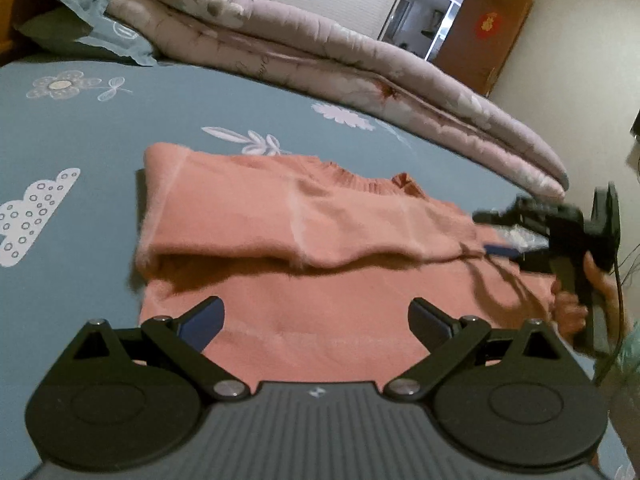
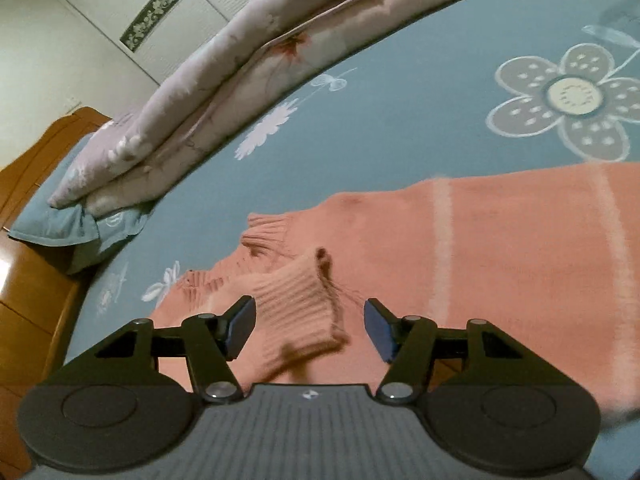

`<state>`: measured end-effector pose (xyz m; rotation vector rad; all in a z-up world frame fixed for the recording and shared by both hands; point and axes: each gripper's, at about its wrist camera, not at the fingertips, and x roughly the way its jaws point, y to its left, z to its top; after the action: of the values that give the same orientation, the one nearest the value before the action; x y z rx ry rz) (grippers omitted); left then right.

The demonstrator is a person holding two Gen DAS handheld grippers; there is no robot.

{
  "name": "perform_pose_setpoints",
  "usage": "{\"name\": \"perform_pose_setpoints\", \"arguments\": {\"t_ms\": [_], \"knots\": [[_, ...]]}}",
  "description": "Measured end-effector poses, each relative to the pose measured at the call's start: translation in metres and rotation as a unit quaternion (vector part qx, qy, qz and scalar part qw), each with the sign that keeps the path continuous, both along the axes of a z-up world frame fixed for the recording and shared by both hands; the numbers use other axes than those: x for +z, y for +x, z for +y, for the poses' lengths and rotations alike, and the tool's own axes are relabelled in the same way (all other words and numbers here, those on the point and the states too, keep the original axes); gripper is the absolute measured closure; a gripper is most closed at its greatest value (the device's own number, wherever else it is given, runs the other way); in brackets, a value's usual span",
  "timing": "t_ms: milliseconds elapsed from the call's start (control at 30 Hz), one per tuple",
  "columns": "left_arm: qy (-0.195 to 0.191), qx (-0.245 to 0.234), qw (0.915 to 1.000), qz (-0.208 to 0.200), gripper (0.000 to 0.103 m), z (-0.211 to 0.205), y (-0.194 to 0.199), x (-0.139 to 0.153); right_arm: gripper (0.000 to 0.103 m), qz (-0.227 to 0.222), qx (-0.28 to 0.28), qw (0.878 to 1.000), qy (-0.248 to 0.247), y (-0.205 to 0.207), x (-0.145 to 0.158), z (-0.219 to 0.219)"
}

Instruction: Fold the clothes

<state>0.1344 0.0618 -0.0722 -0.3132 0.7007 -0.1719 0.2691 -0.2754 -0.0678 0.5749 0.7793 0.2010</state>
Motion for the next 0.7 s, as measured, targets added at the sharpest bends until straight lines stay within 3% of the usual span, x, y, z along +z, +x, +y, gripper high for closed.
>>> {"name": "perform_pose_setpoints", "arguments": {"t_ms": [133, 167, 200, 267, 367, 533, 667, 700], "knots": [[0.006, 0.001, 0.9999, 0.008, 0.005, 0.001, -0.002, -0.004, 0.040, 0.017, 0.026, 0.999, -0.042, 0.012, -0.002, 0.022], [0.002, 0.003, 0.9999, 0.010, 0.005, 0.002, -0.001, -0.005, 0.045, 0.014, 0.028, 0.998, -0.059, 0.012, -0.001, 0.027], [-0.003, 0.007, 0.9999, 0.012, 0.005, 0.003, -0.001, -0.006, 0.068, 0.007, 0.031, 0.996, -0.087, 0.011, 0.001, 0.034], [-0.010, 0.012, 0.9998, 0.014, 0.005, 0.006, -0.002, -0.007, 0.072, -0.010, 0.039, 0.992, -0.124, 0.006, 0.008, 0.041], [-0.013, 0.015, 0.9997, 0.013, 0.005, 0.010, -0.003, -0.008, 0.073, -0.027, 0.031, 0.986, -0.163, 0.001, 0.021, 0.044], [-0.010, 0.009, 0.9999, 0.006, 0.005, 0.014, 0.000, -0.001, 0.069, 0.012, 0.025, 0.985, -0.171, 0.008, 0.015, 0.039], [0.023, -0.019, 0.9987, -0.040, 0.005, 0.016, -0.001, 0.018, 0.067, -0.039, 0.017, 0.986, -0.163, -0.011, 0.040, 0.050], [0.041, -0.029, 0.9972, -0.055, 0.005, 0.014, 0.003, 0.023, 0.061, -0.050, 0.036, 0.988, -0.144, -0.012, 0.044, 0.056]]}}
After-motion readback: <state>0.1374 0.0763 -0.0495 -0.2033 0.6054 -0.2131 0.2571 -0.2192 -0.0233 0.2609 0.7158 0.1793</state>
